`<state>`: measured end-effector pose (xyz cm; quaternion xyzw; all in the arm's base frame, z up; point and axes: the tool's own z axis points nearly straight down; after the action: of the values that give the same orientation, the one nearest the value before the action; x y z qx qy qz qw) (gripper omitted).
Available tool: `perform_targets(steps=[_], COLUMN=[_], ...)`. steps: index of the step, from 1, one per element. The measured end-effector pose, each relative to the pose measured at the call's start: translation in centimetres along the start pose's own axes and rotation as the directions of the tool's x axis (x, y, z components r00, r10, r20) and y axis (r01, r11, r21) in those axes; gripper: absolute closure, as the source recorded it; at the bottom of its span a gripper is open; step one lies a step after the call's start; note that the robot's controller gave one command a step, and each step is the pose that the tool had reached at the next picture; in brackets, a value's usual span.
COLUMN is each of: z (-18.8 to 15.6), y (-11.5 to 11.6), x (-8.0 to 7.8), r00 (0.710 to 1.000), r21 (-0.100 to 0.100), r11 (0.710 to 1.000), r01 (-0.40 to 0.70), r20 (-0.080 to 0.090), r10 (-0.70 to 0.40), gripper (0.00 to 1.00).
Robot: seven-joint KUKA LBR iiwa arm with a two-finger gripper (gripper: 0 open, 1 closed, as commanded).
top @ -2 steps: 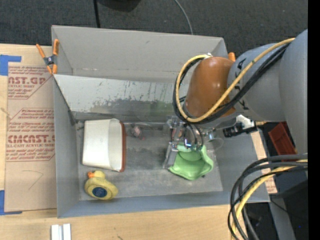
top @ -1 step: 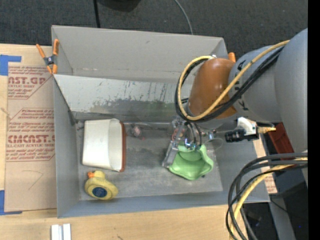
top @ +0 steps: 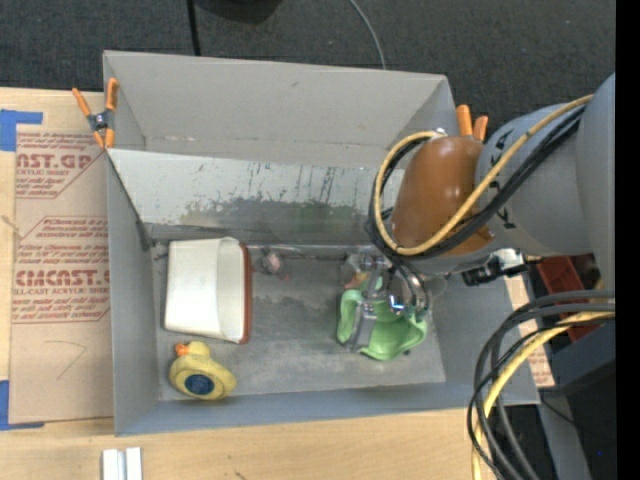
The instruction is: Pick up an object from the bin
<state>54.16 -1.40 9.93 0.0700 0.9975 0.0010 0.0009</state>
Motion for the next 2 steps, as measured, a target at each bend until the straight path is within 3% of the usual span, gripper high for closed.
perform_targets(steps=[1, 2], z=[0.7, 2.1], y=[-2.0, -8.1], x=[-0.1, 2.0], r00=[0.997, 0.984], r21=[0.001, -0.005], r11=[0.997, 0.984], r01=[0.082, -0.18], r20=[-0.002, 0.018], r10=[-0.082, 0.18], gripper=[0.0, 1.0])
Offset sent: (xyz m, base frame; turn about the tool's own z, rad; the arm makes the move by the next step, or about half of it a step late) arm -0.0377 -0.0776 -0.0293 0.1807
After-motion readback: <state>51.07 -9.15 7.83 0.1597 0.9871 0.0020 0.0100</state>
